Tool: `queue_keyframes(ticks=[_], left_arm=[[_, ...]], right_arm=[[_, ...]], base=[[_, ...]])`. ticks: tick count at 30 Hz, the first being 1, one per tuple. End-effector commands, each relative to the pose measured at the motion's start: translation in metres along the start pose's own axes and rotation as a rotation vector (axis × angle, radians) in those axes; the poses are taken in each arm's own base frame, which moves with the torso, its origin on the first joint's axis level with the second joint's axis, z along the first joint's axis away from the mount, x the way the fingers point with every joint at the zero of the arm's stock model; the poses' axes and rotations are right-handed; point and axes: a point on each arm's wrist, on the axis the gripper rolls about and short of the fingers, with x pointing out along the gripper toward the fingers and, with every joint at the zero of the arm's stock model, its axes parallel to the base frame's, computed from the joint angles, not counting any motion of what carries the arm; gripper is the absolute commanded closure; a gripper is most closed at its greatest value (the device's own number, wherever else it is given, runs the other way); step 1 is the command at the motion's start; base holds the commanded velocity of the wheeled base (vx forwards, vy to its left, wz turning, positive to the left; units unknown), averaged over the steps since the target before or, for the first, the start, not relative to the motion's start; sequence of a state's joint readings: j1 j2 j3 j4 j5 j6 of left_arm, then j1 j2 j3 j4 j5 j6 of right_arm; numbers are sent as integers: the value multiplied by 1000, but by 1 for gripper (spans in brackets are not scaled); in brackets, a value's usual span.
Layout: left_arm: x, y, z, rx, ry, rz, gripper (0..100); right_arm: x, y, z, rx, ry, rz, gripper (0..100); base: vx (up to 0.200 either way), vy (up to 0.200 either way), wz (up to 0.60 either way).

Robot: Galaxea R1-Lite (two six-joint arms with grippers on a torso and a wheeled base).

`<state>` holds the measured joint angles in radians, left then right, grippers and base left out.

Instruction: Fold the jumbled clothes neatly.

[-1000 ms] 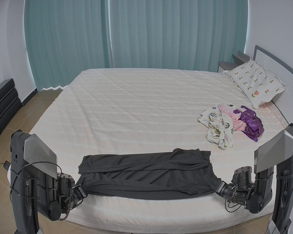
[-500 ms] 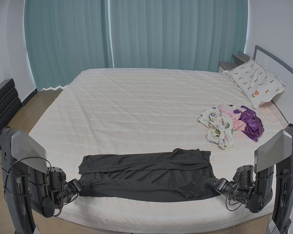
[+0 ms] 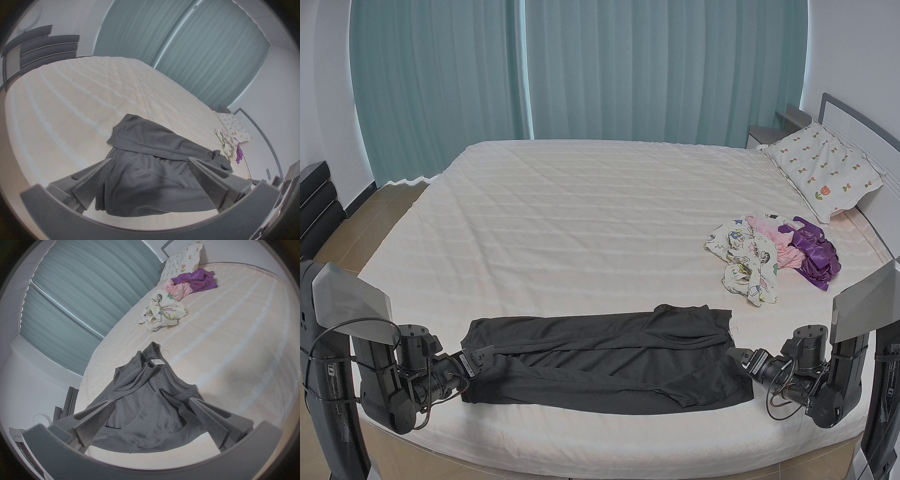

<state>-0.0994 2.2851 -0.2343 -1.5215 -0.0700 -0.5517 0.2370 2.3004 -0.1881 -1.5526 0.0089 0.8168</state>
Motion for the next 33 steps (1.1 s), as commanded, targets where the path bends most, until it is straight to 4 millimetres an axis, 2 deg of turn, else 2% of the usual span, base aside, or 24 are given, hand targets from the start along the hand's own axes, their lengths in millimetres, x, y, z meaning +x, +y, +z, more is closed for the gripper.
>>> queue_keyframes(ticks=[1, 8, 9, 15, 20, 29, 33], left_arm=[[22, 7, -11, 37, 42, 3, 0], [31, 14, -21, 80, 77, 22, 0], [33, 15, -22, 80, 77, 22, 100], [38, 15, -18, 73, 51, 24, 100], [37, 15, -17, 39, 42, 30, 100], [36, 15, -17, 14, 43, 31, 100], [36, 16, -17, 13, 42, 33, 100]], right_arm=[[2, -2, 5, -9, -7, 17, 0], [5, -5, 3, -47, 29, 37, 0], [5, -6, 2, -58, 50, 47, 0], [16, -9, -2, -136, 84, 72, 0], [37, -11, -7, -233, 119, 113, 0], [70, -5, 1, -238, 175, 115, 0], [72, 0, 6, -239, 165, 132, 0]], base=[[0, 0, 0], [0, 0, 0], [0, 0, 0], [0, 0, 0], [0, 0, 0], [0, 0, 0], [0, 0, 0]])
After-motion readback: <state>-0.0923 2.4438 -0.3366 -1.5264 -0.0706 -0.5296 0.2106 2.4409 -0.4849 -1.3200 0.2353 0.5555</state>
